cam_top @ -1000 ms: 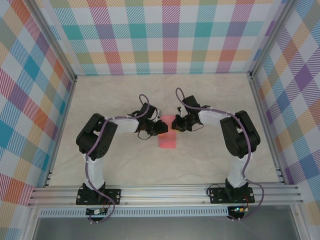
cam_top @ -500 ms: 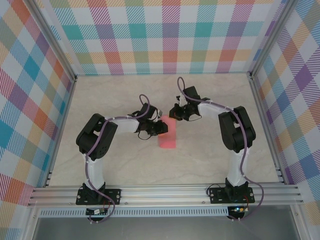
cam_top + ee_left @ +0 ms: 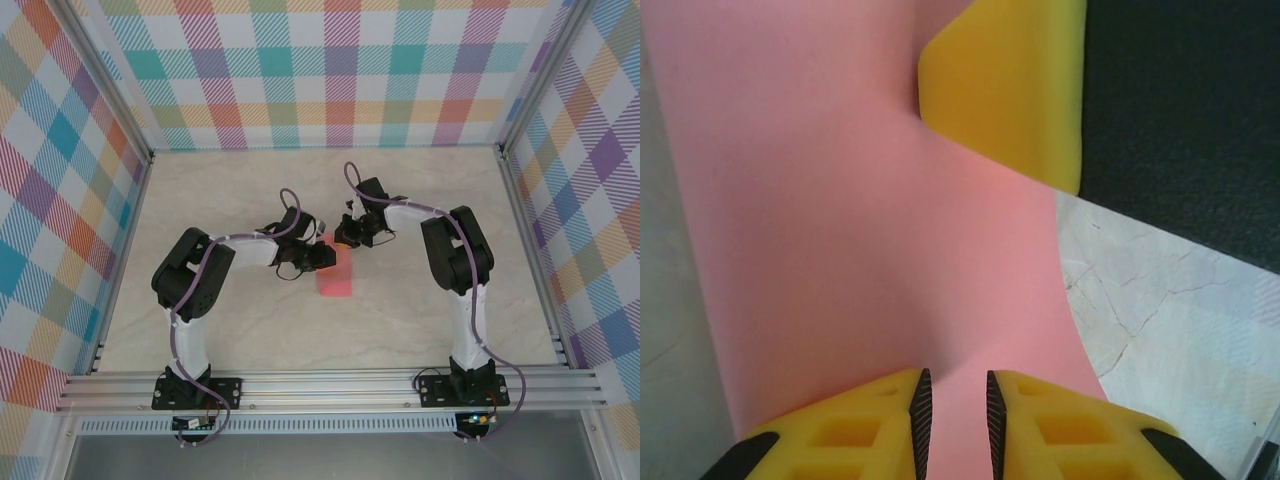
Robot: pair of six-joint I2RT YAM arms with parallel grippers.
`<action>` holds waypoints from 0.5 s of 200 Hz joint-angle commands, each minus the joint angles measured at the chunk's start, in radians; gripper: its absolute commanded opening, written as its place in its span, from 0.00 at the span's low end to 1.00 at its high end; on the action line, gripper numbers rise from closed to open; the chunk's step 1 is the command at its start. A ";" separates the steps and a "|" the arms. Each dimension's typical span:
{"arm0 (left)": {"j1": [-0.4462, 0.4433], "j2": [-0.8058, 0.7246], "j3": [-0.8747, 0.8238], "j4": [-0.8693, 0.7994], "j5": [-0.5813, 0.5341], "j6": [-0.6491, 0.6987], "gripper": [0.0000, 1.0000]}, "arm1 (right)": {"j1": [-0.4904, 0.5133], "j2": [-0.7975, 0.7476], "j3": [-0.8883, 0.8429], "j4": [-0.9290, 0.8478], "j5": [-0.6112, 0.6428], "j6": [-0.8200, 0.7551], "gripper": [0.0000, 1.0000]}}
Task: Fold a paper plane with a square sheet of paper (fold left side to right side)
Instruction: First fold the square sheet of paper in half at the center of the table.
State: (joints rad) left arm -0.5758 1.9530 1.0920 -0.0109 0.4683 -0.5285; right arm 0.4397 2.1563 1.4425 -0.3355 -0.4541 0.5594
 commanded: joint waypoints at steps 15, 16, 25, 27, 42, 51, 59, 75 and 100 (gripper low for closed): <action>-0.036 -0.037 -0.067 -0.069 0.014 0.049 0.25 | 0.007 0.046 0.022 -0.075 0.076 -0.024 0.06; -0.036 -0.038 -0.069 -0.068 0.015 0.050 0.25 | 0.008 0.047 0.023 -0.077 0.077 -0.024 0.06; -0.039 -0.047 -0.081 -0.063 0.024 0.055 0.25 | 0.008 0.051 0.024 -0.088 0.086 -0.026 0.06; -0.040 -0.050 -0.083 -0.062 0.026 0.058 0.25 | 0.007 0.052 0.023 -0.090 0.087 -0.026 0.06; -0.047 -0.065 -0.103 -0.064 0.042 0.070 0.25 | 0.010 0.050 0.025 -0.098 0.095 -0.026 0.06; -0.049 -0.078 -0.119 -0.068 0.049 0.075 0.25 | 0.009 0.049 0.031 -0.107 0.101 -0.028 0.06; -0.053 -0.087 -0.135 -0.066 0.058 0.076 0.25 | 0.009 0.048 0.034 -0.112 0.103 -0.032 0.06; -0.059 -0.117 -0.172 -0.061 0.068 0.075 0.25 | 0.008 0.048 0.033 -0.112 0.099 -0.033 0.06; -0.073 -0.165 -0.239 -0.053 0.063 0.058 0.25 | 0.010 0.050 0.035 -0.106 0.091 -0.032 0.06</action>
State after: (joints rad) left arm -0.6186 1.8362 0.9283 0.0139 0.4900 -0.4736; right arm 0.4500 2.1639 1.4727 -0.3878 -0.4278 0.5518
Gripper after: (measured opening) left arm 0.248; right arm 0.056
